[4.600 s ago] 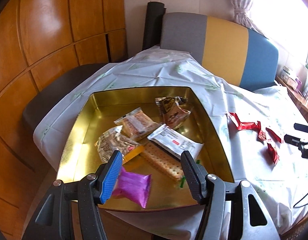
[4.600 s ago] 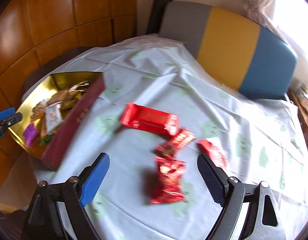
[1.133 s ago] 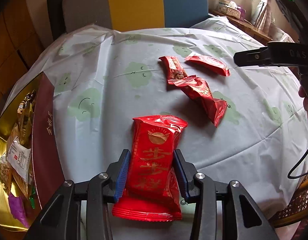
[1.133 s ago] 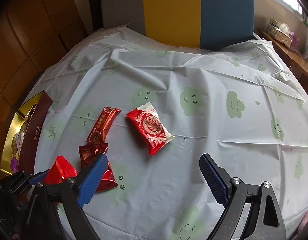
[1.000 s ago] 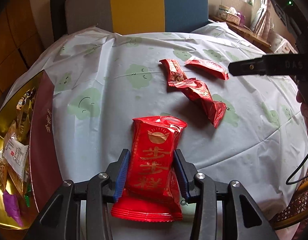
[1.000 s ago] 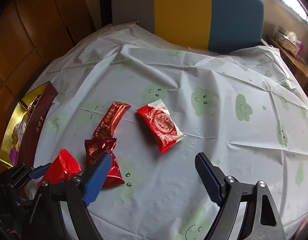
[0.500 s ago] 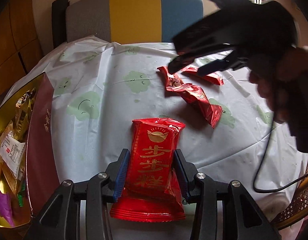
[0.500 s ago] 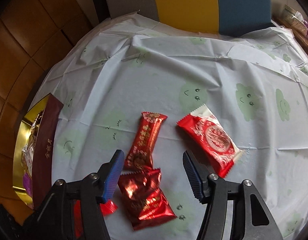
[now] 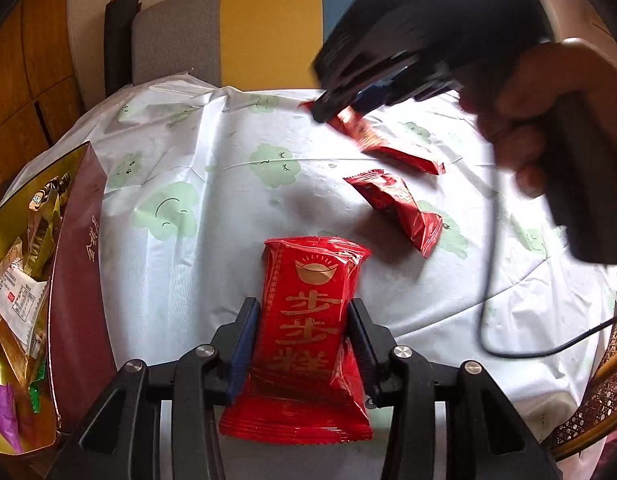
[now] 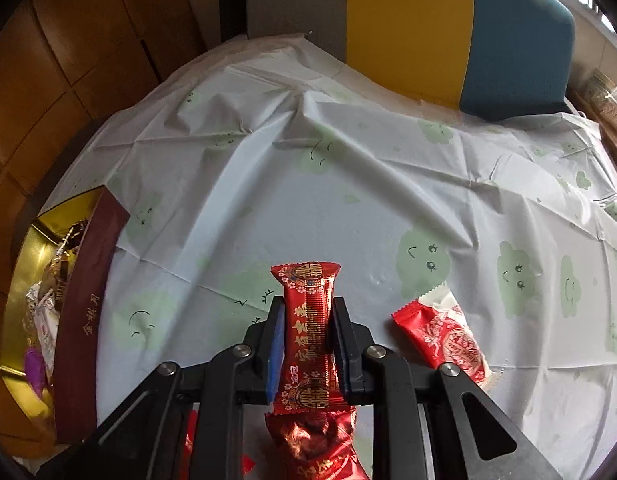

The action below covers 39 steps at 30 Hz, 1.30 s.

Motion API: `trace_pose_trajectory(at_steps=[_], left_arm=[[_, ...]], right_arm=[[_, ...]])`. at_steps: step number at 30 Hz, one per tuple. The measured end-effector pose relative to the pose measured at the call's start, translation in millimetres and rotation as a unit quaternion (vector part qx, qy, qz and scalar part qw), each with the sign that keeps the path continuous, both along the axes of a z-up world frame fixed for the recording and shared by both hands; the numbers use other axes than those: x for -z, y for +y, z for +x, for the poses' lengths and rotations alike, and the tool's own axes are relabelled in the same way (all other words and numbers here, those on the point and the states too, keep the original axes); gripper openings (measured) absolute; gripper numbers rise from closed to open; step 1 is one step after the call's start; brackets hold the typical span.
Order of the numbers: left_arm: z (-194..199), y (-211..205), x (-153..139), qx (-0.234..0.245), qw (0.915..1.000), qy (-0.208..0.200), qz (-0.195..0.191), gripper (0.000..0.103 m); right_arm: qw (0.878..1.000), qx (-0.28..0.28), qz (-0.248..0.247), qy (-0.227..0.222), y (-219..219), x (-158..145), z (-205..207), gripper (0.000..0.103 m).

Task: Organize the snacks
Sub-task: 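Carry the large red pack into the gold tin and open the left tool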

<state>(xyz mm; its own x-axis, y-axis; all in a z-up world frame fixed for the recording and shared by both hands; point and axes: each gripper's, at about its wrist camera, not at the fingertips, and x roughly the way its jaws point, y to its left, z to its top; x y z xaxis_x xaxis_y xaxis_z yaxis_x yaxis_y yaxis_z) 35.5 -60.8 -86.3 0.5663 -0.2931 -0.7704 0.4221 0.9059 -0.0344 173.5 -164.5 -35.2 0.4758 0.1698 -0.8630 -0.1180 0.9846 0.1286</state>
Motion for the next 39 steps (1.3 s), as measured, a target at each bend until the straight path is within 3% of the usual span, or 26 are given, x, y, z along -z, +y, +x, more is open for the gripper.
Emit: trace_pose_trajectory(at_steps=[6,9,13,22,30,34,36,39], left_arm=[[0,1,0,-0.001,1.0000,-0.001,-0.001,0.045],[-1,0,0,-0.002,1.0000,-0.003,0.001,0.045],[-2,-1,0,-0.004,1.0000,-0.004,0.004,0.045],[-2,-2,-1,-0.010,0.9999,-0.003,0.005,0.046],[-3,-6,0,-0.013,0.9998,-0.009,0.014,0.046],[3,-7,-4,-0.014,0.9997,0.013,0.017,0.044],[7,-3,-11,-0.012,0.9992,0.038,0.001,0.043],[5,7,-36,-0.011,0.9992,0.030,-0.025,0.043]], right_arm=[[0.999,-0.014,-0.011,0.029,-36,-4,-39,0.022],[0.997,-0.022,-0.038,0.063,-50,17,-63,0.022],[0.993,-0.024,-0.039,0.110,-63,49,-84,0.022],[0.994,-0.040,-0.048,0.086,-65,58,-93,0.025],[0.990,-0.070,-0.106,0.063,-40,63,-103,0.025],[0.989,-0.074,-0.110,0.063,-37,64,-104,0.026],[0.989,-0.074,-0.110,0.062,-37,65,-104,0.026],[0.989,-0.077,-0.112,0.061,-39,62,-104,0.026]])
